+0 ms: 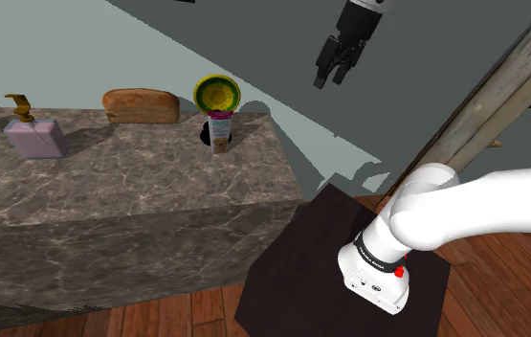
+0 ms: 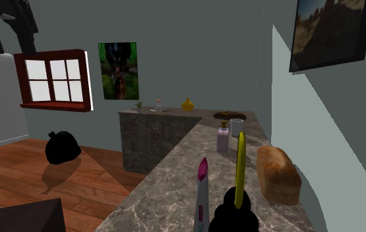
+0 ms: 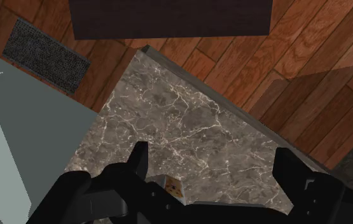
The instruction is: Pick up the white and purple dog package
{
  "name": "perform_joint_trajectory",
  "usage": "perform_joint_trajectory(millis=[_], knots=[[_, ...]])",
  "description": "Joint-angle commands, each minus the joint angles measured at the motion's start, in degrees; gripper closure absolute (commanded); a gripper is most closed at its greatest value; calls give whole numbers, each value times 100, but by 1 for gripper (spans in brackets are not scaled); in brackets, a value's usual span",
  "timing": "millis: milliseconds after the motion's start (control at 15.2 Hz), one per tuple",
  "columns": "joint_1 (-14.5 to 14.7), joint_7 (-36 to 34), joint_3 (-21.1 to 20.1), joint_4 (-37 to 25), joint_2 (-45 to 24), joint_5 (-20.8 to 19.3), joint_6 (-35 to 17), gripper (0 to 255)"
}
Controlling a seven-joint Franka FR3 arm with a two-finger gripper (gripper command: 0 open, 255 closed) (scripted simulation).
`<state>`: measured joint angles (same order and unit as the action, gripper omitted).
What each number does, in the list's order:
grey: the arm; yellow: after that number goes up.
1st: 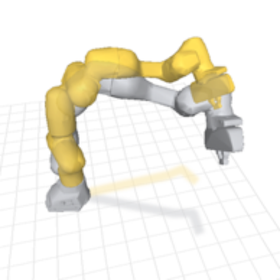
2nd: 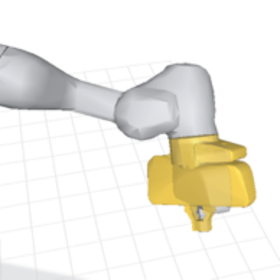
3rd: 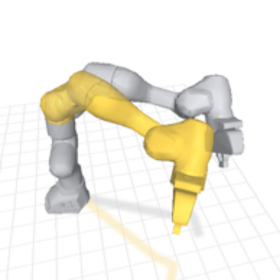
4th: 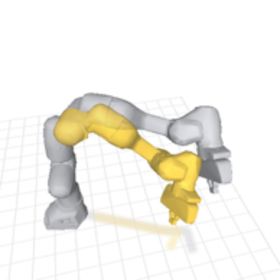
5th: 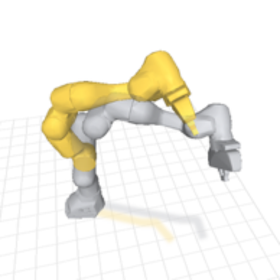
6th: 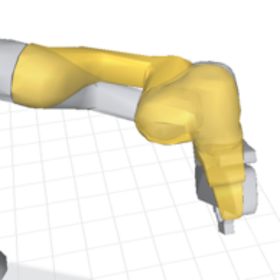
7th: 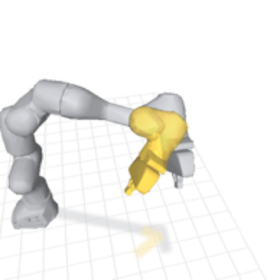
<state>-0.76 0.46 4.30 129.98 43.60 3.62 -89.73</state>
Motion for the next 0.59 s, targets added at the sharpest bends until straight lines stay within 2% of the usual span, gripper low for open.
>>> perform_joint_trajectory(millis=[0, 528], knots=[[0, 0, 0, 0, 0, 0, 0, 0], [344, 1628, 558, -163, -1406, -313, -1107, 0]])
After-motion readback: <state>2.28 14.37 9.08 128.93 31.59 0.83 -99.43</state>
